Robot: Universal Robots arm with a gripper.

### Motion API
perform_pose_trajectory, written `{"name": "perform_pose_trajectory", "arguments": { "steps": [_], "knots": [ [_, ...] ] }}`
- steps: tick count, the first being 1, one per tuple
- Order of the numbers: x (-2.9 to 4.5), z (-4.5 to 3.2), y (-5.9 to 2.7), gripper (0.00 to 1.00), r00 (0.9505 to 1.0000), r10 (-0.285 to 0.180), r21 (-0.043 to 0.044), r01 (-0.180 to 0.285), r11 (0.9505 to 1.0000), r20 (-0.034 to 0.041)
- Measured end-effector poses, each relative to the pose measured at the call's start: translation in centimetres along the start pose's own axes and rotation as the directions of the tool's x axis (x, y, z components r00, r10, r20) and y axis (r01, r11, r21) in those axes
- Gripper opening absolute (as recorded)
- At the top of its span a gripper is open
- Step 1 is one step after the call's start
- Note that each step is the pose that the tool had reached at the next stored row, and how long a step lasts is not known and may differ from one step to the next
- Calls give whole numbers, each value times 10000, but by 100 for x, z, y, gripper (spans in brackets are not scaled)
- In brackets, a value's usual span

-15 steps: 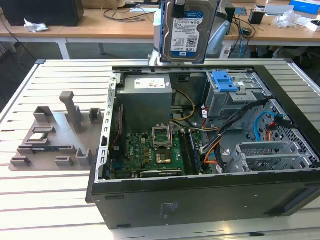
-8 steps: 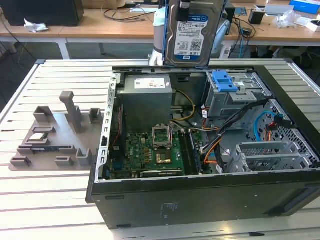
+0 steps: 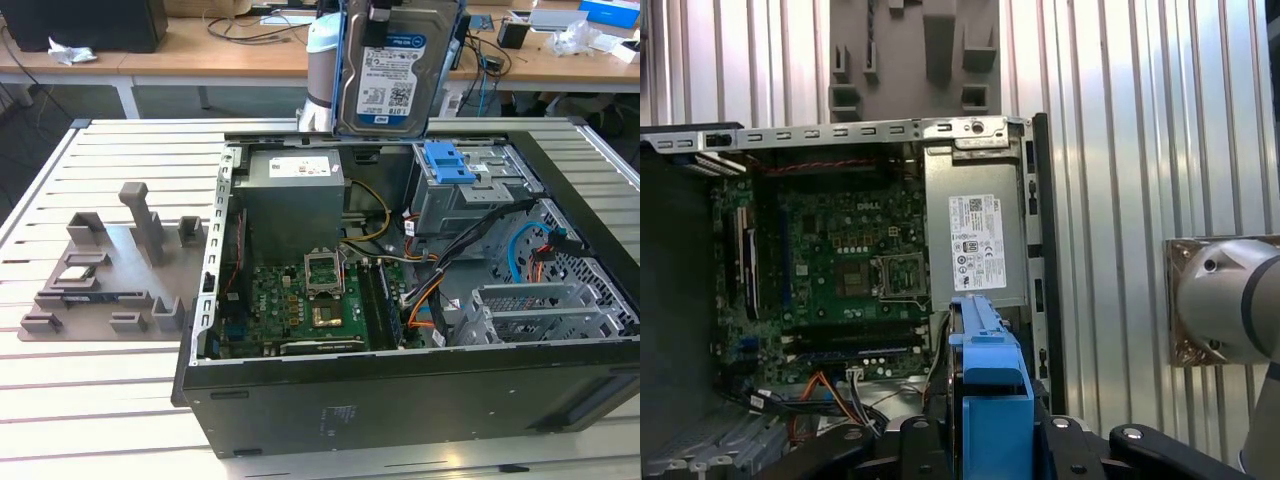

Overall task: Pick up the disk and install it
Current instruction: 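Pick up the disk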

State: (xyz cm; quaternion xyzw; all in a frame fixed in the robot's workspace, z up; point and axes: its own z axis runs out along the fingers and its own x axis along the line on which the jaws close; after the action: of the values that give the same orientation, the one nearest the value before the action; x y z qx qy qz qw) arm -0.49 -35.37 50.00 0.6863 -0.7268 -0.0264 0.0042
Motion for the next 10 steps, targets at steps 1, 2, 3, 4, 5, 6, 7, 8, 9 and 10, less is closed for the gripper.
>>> {"name": "perform_pose_trajectory", "arguments": {
  "steps": [1, 2, 3, 4, 5, 6, 7, 8, 9, 10],
  "knots": [
    [4, 0, -6, 37, 10000, 0, 0, 0, 10000, -1],
    [11, 0, -16, 37, 10000, 0, 0, 0, 10000, -1],
    [20, 0, -29, 37, 10000, 0, 0, 0, 10000, -1],
    [26, 1, -40, 37, 10000, 0, 0, 0, 10000, 0],
    [30, 0, -47, 37, 10000, -1, 0, 1, 10000, -1],
    [37, 0, -55, 37, 10000, 0, -1, 0, 10000, -1],
    [47, 1, -68, 37, 10000, -1, 0, 1, 10000, 0],
    [62, 1, -90, 37, 10000, 0, -1, 0, 10000, -1],
    [69, 2, -99, 37, 10000, 0, -1, 0, 10000, -1],
    [74, 2, -106, 37, 10000, 0, -1, 0, 10000, -1]
  ]
}}
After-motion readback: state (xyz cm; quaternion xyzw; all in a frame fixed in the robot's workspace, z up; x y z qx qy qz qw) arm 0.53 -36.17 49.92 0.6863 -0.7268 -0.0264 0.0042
